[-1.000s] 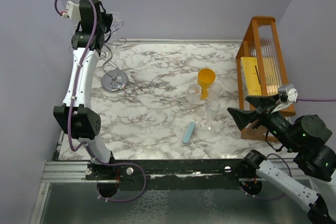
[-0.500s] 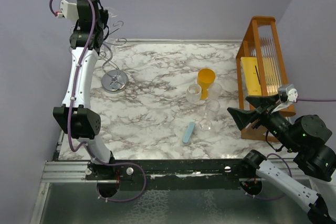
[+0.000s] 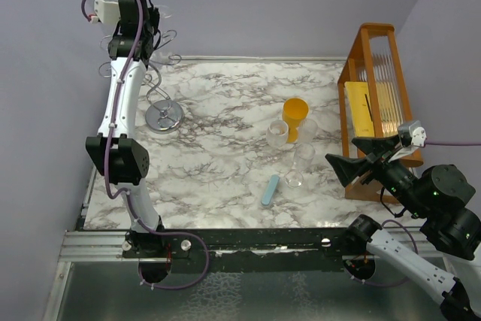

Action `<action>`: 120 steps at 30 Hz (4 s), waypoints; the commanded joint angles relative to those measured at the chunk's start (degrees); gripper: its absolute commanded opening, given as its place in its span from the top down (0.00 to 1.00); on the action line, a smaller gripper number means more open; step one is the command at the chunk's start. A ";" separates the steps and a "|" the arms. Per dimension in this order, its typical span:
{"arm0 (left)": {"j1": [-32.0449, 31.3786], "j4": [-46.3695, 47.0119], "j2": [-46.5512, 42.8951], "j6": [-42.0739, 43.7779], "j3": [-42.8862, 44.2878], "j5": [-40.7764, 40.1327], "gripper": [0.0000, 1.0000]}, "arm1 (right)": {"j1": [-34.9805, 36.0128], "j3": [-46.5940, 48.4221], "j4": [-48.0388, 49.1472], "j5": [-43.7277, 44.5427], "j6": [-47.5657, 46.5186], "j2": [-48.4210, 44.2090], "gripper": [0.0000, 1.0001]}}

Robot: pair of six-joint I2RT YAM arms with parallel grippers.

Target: Take the wine glass off the wine glass rack

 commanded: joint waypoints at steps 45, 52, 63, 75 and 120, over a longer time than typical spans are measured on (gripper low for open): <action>-19.70 46.60 -44.14 -15.43 -51.49 40.16 1.00 | 0.33 0.25 19.43 -23.56 19.75 14.67 0.00; -20.03 54.09 -55.27 -21.21 -62.77 41.53 1.00 | 0.32 -4.00 28.68 -23.75 27.71 17.47 0.01; -19.98 68.25 -65.11 -35.35 -75.64 39.36 1.00 | 0.32 -8.30 40.27 -24.94 33.34 22.45 0.02; -20.04 83.04 -62.84 -42.76 -76.20 45.47 1.00 | 0.38 -8.48 50.66 -29.05 33.98 24.84 0.09; -20.03 70.80 -68.82 -24.42 -80.39 42.26 0.09 | 0.31 -8.12 60.44 -32.44 31.18 13.65 0.99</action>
